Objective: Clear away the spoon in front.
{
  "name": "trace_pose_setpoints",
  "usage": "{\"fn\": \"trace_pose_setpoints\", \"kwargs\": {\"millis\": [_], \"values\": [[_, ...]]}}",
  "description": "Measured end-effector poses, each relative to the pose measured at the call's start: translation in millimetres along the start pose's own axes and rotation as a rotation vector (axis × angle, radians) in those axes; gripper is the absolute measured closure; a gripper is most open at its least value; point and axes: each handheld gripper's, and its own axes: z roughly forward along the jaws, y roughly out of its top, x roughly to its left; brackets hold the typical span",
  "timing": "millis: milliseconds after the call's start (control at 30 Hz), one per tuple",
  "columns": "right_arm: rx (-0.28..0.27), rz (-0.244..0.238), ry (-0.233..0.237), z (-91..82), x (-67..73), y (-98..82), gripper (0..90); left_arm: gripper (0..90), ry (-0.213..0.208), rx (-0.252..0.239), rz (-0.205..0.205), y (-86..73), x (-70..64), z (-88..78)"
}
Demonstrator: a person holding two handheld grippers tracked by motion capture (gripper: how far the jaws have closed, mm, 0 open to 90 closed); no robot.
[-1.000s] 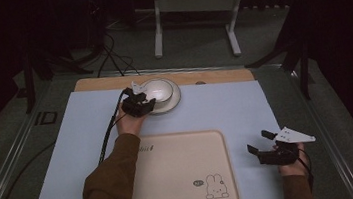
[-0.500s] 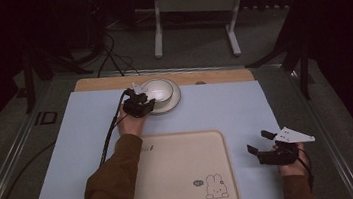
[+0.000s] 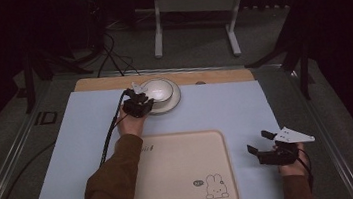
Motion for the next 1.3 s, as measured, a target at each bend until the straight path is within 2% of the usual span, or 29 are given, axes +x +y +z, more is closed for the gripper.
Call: {"fn": "trace_pose_setpoints", "kwargs": {"millis": [167, 367, 533, 867, 1133, 1300], "values": [[0.000, 0.000, -0.001, -0.2, -0.3, -0.2, 15.5, 73.2, 0.003, -0.009, 0.001, 1.9, -0.6, -3.2], [-0.001, -0.001, -0.001, -0.3, -0.2, -0.2, 15.5, 73.4, 0.007, -0.041, -0.029, 6.5, 2.6, -10.5], [0.000, -0.001, 0.000, -0.2, -0.2, -0.3, 15.5, 73.5, 0.015, -0.053, -0.038, 8.7, 6.3, -15.3], [0.000, -0.001, -0.001, -0.4, -0.5, -0.4, 15.5, 73.5, -0.001, -0.089, -0.067, 13.2, 8.8, -25.1], [-0.001, -0.001, -0.001, -0.6, -0.6, -0.5, 15.5, 73.5, -0.009, -0.101, -0.074, 15.9, 10.4, -30.5], [-0.001, 0.000, -0.002, -0.7, -0.6, -0.5, 15.5, 73.5, -0.018, -0.120, -0.089, 18.5, 13.9, -41.0]]}}
